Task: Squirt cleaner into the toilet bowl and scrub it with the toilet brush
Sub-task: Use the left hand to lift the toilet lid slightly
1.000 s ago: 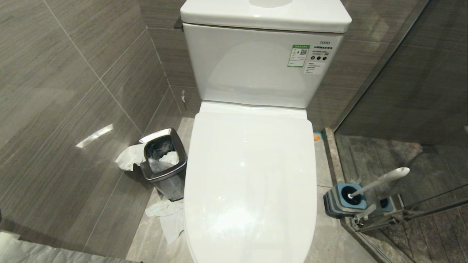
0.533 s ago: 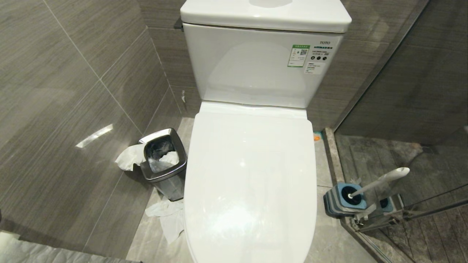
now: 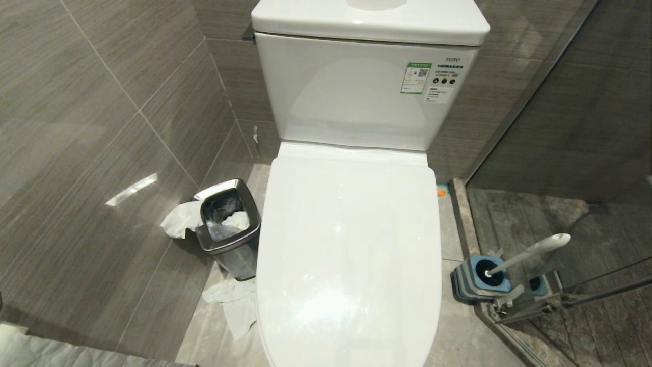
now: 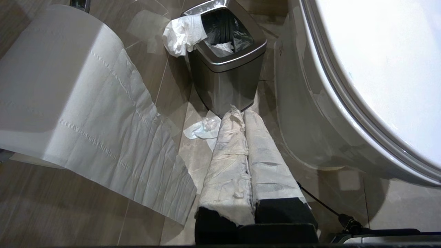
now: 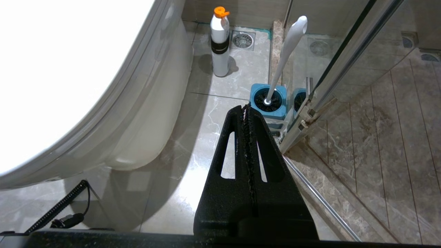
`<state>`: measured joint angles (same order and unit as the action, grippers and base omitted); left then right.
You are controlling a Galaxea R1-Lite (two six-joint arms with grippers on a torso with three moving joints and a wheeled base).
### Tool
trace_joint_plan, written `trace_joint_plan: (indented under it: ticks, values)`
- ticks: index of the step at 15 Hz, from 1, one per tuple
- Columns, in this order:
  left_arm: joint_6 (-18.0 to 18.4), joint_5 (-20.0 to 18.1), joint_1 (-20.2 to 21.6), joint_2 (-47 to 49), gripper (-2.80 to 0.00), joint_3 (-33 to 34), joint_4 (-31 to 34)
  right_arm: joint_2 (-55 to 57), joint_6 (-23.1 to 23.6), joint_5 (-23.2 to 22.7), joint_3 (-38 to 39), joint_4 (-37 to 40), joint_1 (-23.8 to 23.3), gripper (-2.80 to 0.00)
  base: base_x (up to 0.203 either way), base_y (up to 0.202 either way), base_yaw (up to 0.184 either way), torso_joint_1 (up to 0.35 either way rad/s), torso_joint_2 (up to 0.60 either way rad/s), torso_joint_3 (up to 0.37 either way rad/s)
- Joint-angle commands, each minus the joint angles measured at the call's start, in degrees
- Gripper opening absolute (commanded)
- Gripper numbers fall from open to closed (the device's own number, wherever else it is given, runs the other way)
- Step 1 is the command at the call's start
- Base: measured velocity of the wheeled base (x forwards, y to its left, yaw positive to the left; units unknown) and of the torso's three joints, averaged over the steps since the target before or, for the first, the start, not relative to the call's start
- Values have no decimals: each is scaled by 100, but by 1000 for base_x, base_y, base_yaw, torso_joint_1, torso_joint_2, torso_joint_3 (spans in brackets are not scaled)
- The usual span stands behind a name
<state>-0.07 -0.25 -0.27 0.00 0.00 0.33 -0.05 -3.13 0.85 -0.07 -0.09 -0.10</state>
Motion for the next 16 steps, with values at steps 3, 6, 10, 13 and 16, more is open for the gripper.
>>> trace_joint_plan:
  ticks: [3,6,10,13,16]
  values:
    - [7,7,0,9,-280,9,2,5,-3,3,-1,0,1,-280,0,0,0,0,0,0]
    - [306,-41,0,9,-280,9,34,5,-3,3,-1,0,1,-280,0,0,0,0,0,0]
    - [546,-80,0,9,-280,9,29,5,-3,3,7,0,1,-280,0,0,0,0,0,0]
    - [104,-10,0,9,-280,0,10,5,-3,3,7,0,1,-280,0,0,0,0,0,0]
    - [122,-19,0,9,-280,9,2,5,-3,3,-1,0,1,-280,0,0,0,0,0,0]
